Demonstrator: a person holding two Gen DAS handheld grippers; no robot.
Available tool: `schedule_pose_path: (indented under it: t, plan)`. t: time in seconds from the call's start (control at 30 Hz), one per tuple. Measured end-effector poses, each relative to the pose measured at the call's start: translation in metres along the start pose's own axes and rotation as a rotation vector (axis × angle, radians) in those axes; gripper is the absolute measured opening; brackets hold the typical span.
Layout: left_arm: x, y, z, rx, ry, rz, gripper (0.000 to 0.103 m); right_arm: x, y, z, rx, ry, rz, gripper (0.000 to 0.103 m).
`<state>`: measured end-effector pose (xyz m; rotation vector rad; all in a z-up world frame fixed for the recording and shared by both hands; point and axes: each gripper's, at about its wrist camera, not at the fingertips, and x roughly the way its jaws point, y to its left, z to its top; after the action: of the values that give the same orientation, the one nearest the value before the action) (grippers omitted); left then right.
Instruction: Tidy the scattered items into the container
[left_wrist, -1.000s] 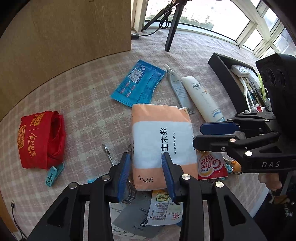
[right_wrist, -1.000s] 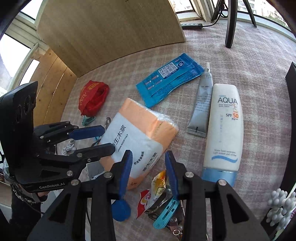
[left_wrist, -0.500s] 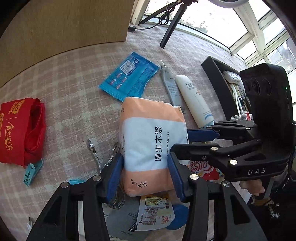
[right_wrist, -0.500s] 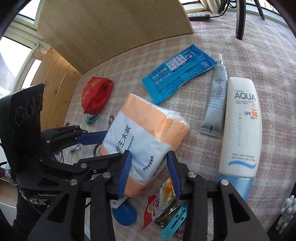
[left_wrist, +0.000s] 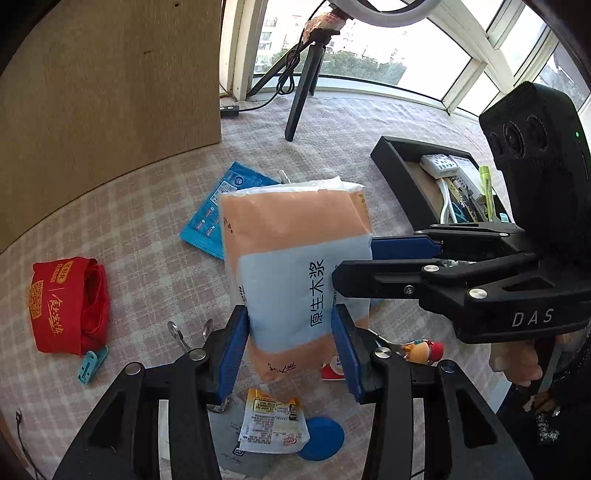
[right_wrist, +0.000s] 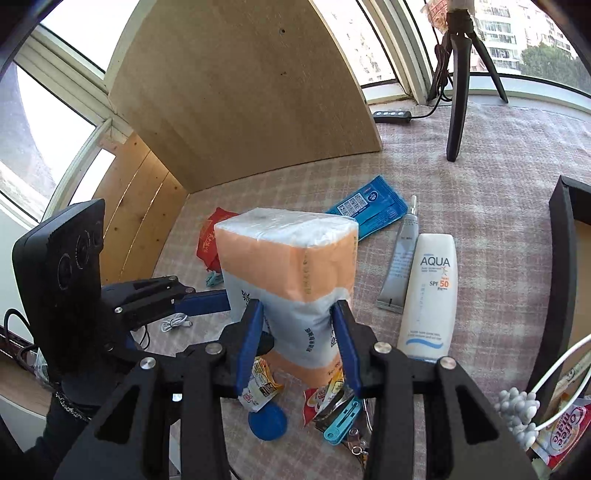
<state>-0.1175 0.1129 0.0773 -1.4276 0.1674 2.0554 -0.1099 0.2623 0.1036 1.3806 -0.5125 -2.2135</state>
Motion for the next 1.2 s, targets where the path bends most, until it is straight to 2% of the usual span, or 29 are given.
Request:
schedule_pose_path:
  t: [0.33,0.7,0.8,0.9,1.0,1.2]
  plan:
    - [-0.007,-0.070,0.036,0.106,-0.056,-0.049,0.043,-0.081,-0.041,-0.004,0.039,-0.124,-0.060,0.040]
    - [0.022,-0.176,0.092,0.213,-0.080,-0.152,0.043,-0.169,-0.120,-0.021,0.164,-0.261,-0.207,0.040]
    - [0.034,-0.201,0.104,0.228,-0.073,-0.186,0.043,-0.191,-0.134,-0.022,0.175,-0.302,-0.284,0.040]
    - [0.049,-0.221,0.115,0.226,-0.066,-0.181,0.045,-0.214,-0.149,-0.027,0.221,-0.385,-0.411,0.040]
    - [0.053,-0.232,0.114,0.221,-0.061,-0.162,0.044,-0.226,-0.158,-0.033,0.241,-0.409,-0.403,0.040]
    - [0.031,-0.230,0.101,0.259,-0.092,-0.135,0.043,-0.221,-0.159,-0.037,0.245,-0.391,-0.373,0.040]
